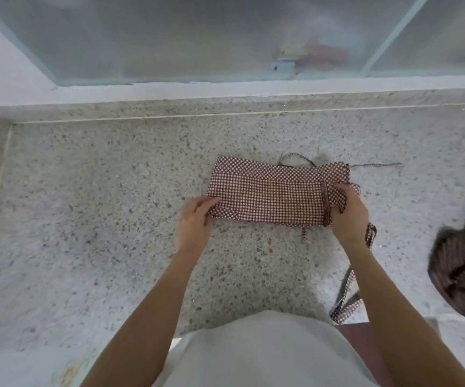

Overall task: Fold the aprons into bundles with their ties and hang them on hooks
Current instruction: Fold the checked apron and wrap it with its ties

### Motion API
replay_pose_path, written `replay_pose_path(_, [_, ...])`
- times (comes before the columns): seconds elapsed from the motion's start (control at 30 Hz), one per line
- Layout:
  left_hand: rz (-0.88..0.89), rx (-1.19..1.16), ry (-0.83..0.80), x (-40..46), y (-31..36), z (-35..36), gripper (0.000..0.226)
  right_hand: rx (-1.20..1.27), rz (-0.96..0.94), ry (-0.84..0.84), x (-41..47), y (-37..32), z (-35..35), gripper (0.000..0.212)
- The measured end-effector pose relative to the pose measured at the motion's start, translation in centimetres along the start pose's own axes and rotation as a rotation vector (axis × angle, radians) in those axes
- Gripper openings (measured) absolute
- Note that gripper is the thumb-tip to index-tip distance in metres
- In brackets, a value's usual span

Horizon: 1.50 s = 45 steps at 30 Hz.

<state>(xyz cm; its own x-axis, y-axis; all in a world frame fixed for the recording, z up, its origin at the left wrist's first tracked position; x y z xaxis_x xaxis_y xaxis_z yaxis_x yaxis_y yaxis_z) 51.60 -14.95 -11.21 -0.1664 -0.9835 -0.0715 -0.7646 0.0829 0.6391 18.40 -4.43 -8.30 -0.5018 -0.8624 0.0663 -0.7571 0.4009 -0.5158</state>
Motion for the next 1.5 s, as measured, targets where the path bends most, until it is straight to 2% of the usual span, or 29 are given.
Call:
replay_pose_path(0.1, [0.076, 0.111, -0.059, -0.2, 1.0, 1.1, 0.045, -0.045, 0.056, -0.081, -1.3, 3.2, 1.2, 0.029])
replay_pose_path(0.23, [-0.064, 0.062, -0.122, 0.2, 0.1, 1.7, 0.044, 0.044, 0.165, 0.051, -2.1, 4.5, 0.8, 0.018])
replay_pose_path(0.33, [0.008, 0.122, -0.135, 0.4, 0.1, 2.2, 0.042, 0.058, 0.276, 0.143, -2.9, 6.2, 0.0, 0.021])
replay_pose_path(0.47, [0.138, 0.223, -0.174, 0.4, 0.8, 3.1, 0.037, 0.041, 0.333, 0.118, -3.3, 8.0, -0.1, 0.033])
replay_pose_path(0.8, [0.17, 0.259, -0.252, -0.1, -0.3, 2.8, 0.034, -0.043, 0.11, 0.033, -2.0, 6.5, 0.8, 0.036])
replay_pose_path(0.9, [0.215, 0.305, -0.296, -0.8, 0.1, 2.0, 0.042, -0.149, 0.063, -0.047, -1.6, 5.3, 1.3, 0.035])
replay_pose_path(1.0, [0.15, 0.184, -0.227, 1.7, 1.5, 0.8, 0.038, -0.355, -0.123, -0.047, -1.9, 1.7, 1.3, 0.032])
replay_pose_path(1.07, [0.092, 0.136, -0.194, 4.3, 2.3, 0.8, 0.037, -0.324, -0.265, -0.115, -2.8, -1.9, 3.1, 0.033])
replay_pose_path(1.2, [0.093, 0.19, -0.304, 7.6, 3.1, 3.1, 0.032, -0.248, -0.58, -0.312, -6.9, -7.7, 8.4, 0.033])
replay_pose_path(1.37, [0.116, 0.203, -0.317, 7.0, 1.6, 2.8, 0.022, -0.346, -0.635, -0.336, -8.4, -7.3, 9.1, 0.042])
replay_pose_path(1.5, [0.019, 0.176, -0.331, 3.2, -0.5, 1.4, 0.024, -0.423, -0.543, -0.352, -7.8, -5.2, 7.9, 0.046])
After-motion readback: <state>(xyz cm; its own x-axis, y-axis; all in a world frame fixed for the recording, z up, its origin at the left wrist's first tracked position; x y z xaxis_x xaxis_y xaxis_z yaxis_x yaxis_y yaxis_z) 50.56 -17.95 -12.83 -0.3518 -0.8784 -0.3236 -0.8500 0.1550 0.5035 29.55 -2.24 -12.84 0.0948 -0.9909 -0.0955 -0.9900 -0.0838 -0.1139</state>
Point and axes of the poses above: each hand's wrist, its own x-axis towards the middle knuckle, its own z-axis out of the palm, y = z × x, the point moved 8 cm from there along x, towards the middle knuckle, and after that the axes turned 13 degrees about -z, right-handed, at the moved point
